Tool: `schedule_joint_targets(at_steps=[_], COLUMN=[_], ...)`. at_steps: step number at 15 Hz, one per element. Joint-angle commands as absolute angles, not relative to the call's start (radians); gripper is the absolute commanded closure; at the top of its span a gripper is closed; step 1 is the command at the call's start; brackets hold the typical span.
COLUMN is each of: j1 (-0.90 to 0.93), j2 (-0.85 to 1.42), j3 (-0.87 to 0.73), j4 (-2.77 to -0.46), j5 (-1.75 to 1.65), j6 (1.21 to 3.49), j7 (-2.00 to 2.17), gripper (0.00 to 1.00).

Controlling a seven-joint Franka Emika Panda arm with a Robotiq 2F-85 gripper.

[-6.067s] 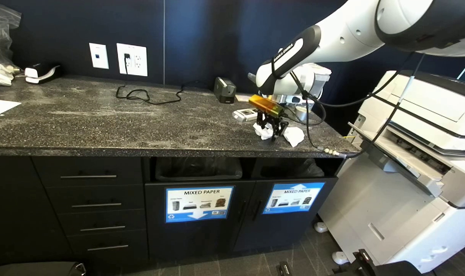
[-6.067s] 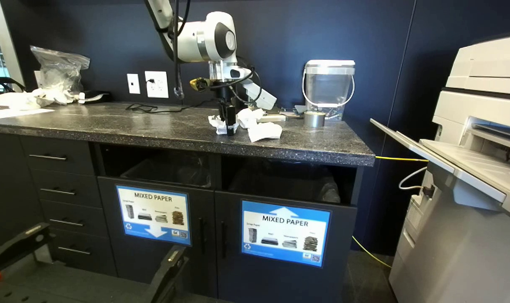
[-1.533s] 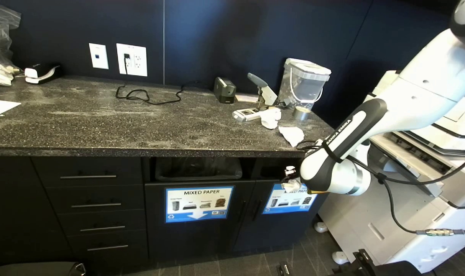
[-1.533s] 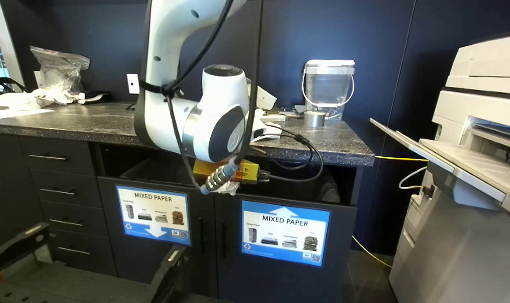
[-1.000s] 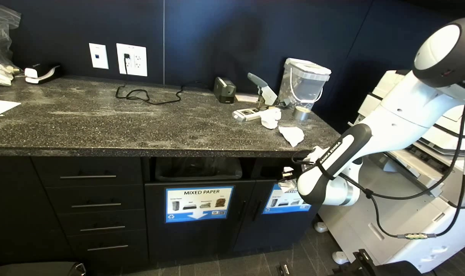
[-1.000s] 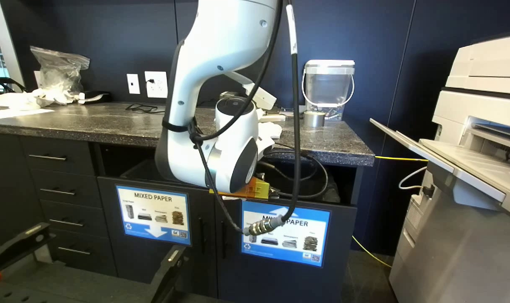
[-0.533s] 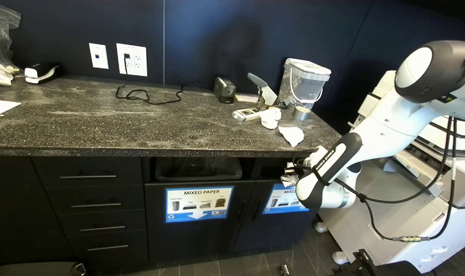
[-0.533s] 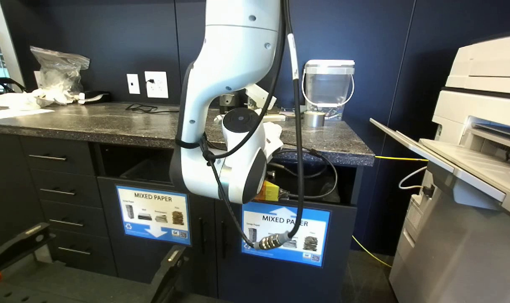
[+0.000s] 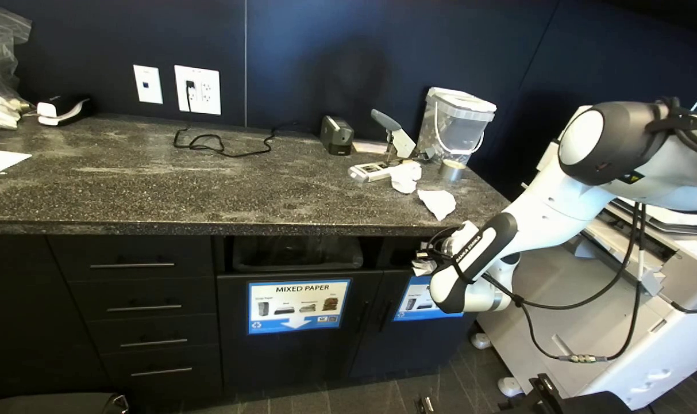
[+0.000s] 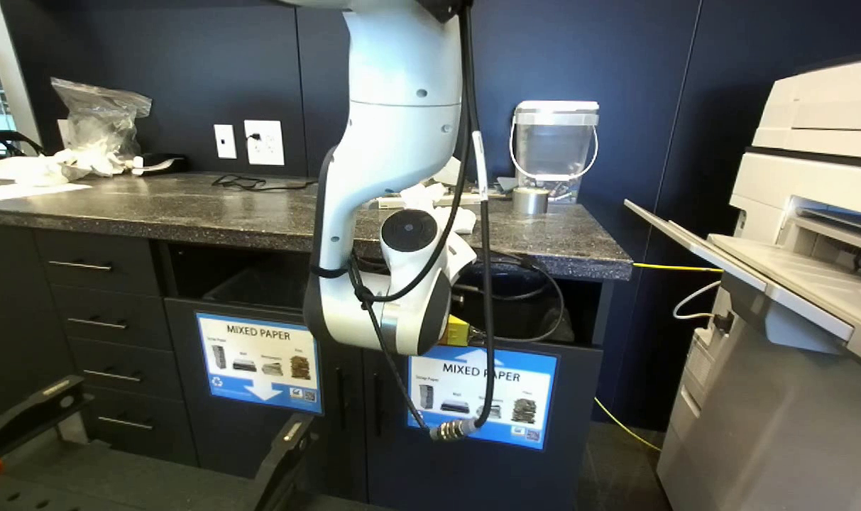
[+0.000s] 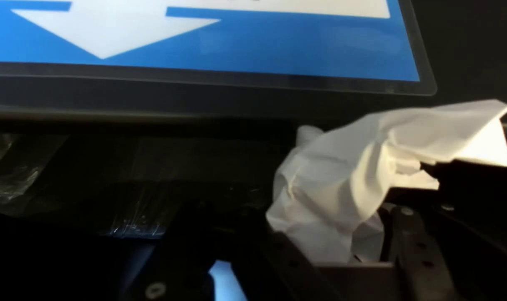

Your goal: Put the tissues inside the rubbish bin.

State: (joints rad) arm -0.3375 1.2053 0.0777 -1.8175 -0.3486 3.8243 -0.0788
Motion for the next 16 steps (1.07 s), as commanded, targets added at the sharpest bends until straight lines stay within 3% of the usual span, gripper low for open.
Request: schedule_joint_targets(at_steps=[1, 4, 5, 7, 14, 16], j1=[-0.323, -0.33, -0.327, -0.336, -0.314, -0.301], j2=[1.28, 1.301, 1.303, 1.296, 1.288, 1.275], j3=[0.069, 0.073, 0.073, 0.078, 0.063, 0.051], j4=[-1.685, -1.648, -1.649, -1.653, -1.664, -1.673], j5=[-0.371, -0.394, -0.392, -0.409, -0.391, -0.355], j6=[3.819, 3.806, 3.809, 3.798, 3.79, 3.772], j7=[-0.035, -0.021, -0.017, -0.001, -0.005, -0.006], gripper=[0.86, 0.84, 0.59, 0.55, 0.02, 0.0])
